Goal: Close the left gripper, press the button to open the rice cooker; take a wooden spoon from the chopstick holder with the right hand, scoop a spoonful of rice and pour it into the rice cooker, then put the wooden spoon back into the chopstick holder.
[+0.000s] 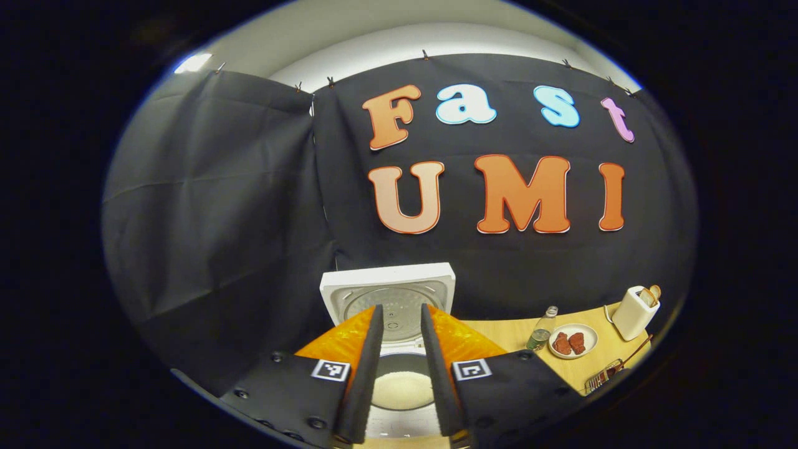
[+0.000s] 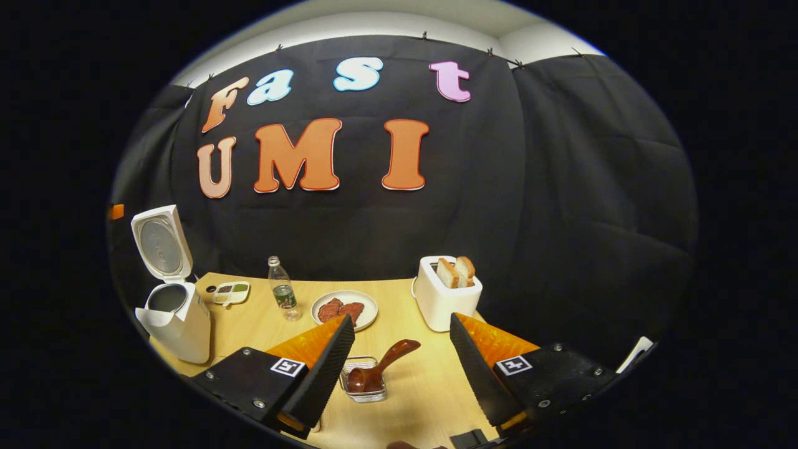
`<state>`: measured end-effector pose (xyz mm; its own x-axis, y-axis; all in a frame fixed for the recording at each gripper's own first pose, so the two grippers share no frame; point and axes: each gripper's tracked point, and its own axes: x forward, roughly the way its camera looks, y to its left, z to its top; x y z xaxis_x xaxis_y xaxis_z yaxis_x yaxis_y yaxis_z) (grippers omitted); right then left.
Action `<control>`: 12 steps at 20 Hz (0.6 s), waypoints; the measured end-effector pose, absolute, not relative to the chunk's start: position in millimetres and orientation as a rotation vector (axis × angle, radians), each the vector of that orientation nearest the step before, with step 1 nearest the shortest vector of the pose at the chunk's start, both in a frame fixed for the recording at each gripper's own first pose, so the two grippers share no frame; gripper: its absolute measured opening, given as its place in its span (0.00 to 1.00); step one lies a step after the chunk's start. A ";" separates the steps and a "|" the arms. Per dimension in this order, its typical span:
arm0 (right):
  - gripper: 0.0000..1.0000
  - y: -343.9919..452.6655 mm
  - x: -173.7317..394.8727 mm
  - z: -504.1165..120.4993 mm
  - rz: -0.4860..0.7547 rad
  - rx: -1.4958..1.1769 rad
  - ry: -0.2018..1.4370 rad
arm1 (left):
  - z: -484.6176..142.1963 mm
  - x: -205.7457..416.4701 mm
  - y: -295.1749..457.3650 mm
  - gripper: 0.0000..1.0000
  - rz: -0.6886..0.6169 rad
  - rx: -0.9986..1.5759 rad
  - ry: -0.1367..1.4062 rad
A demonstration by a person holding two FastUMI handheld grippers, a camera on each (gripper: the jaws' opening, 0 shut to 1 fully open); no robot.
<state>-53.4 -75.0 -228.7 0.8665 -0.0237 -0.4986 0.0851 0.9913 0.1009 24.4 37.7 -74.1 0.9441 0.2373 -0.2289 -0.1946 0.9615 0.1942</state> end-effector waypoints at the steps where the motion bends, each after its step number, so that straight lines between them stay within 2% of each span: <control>1: 0.96 -72.7 -51.4 -239.4 -0.045 0.143 0.543 | -70.7 20.1 34.6 0.55 0.225 0.182 0.241; 3: 0.96 -68.7 -47.7 -261.7 -0.025 0.186 0.588 | -65.8 9.1 30.7 0.62 0.241 0.201 0.219; 8: 0.95 -68.5 -26.1 -309.5 -0.008 0.279 0.649 | -69.7 -16.7 17.0 0.91 0.308 0.213 0.219; 10: 0.95 -72.5 -20.4 -331.2 -0.017 0.296 0.683 | -68.2 -28.6 14.5 0.99 0.336 0.229 0.210; 11: 0.95 -73.3 -19.9 -344.0 -0.019 0.311 0.710 | -65.7 -33.8 12.2 0.96 0.349 0.243 0.205; 12: 0.95 -71.4 -19.7 -356.0 -0.014 0.335 0.737 | -65.2 -40.3 10.5 0.97 0.364 0.256 0.204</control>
<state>-19.7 -71.4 -356.0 0.7429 0.1042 -0.6612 0.1291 0.9469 0.2943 -40.3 10.5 -65.2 0.9147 0.3753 -0.1497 -0.3242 0.9028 0.2826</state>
